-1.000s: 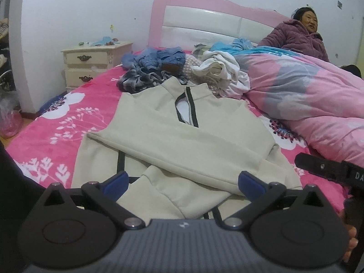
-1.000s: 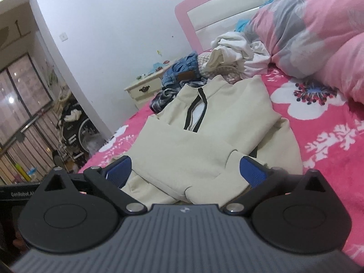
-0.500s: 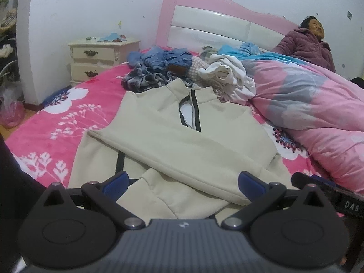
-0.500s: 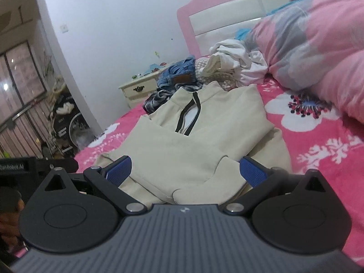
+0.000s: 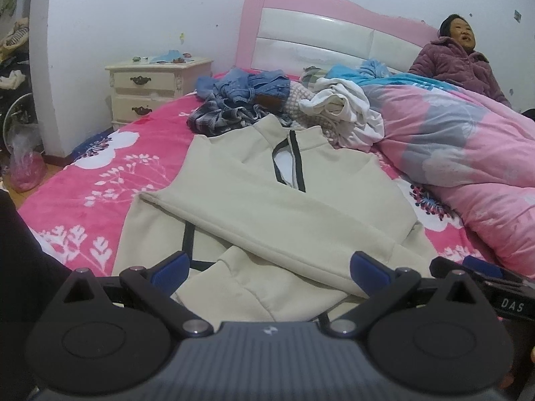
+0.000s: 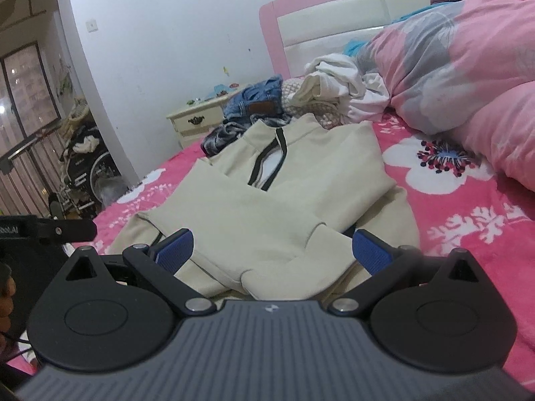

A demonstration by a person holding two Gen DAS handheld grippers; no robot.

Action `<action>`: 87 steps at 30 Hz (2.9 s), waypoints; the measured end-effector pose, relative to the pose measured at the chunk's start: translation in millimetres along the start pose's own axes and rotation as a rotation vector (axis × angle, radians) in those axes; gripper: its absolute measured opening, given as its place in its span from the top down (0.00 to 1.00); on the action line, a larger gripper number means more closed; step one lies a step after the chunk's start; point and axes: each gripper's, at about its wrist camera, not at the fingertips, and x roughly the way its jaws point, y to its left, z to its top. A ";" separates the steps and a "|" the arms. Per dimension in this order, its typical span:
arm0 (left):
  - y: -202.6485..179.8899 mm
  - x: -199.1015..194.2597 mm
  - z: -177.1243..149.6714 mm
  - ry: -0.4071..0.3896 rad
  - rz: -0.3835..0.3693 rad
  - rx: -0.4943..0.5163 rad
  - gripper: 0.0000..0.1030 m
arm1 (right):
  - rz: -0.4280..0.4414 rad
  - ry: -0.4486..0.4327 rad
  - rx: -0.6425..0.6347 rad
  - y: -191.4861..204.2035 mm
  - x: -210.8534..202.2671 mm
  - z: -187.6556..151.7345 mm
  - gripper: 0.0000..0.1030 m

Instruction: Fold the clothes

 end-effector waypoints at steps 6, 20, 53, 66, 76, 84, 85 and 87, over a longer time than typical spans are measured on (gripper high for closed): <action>2.5 0.1 0.0 -0.001 -0.004 -0.026 0.00 | -0.015 0.023 -0.005 1.3 1.8 -1.7 0.01; 14.3 0.9 -1.3 0.019 0.038 -0.076 0.00 | -0.032 0.028 0.034 -7.8 2.3 -0.8 0.01; 22.5 1.7 -2.8 0.038 0.085 -0.118 0.00 | -0.019 0.024 -0.009 -5.3 4.2 0.7 0.01; 25.9 2.4 -3.9 0.045 0.099 -0.135 0.00 | -0.025 0.031 -0.006 -6.7 4.4 0.6 0.01; 27.6 2.5 -4.9 0.050 0.100 -0.140 0.00 | -0.027 0.033 -0.008 -5.3 3.0 -1.1 0.01; 28.4 1.7 -4.7 0.053 0.100 -0.139 0.00 | -0.025 0.037 -0.009 -5.7 4.2 -1.1 0.01; 28.4 1.7 -4.8 0.053 0.100 -0.139 0.00 | -0.025 0.037 -0.009 -5.6 4.1 -1.4 0.01; 28.1 2.0 -4.7 0.053 0.101 -0.140 0.00 | -0.024 0.038 -0.011 -5.6 4.6 -0.8 0.01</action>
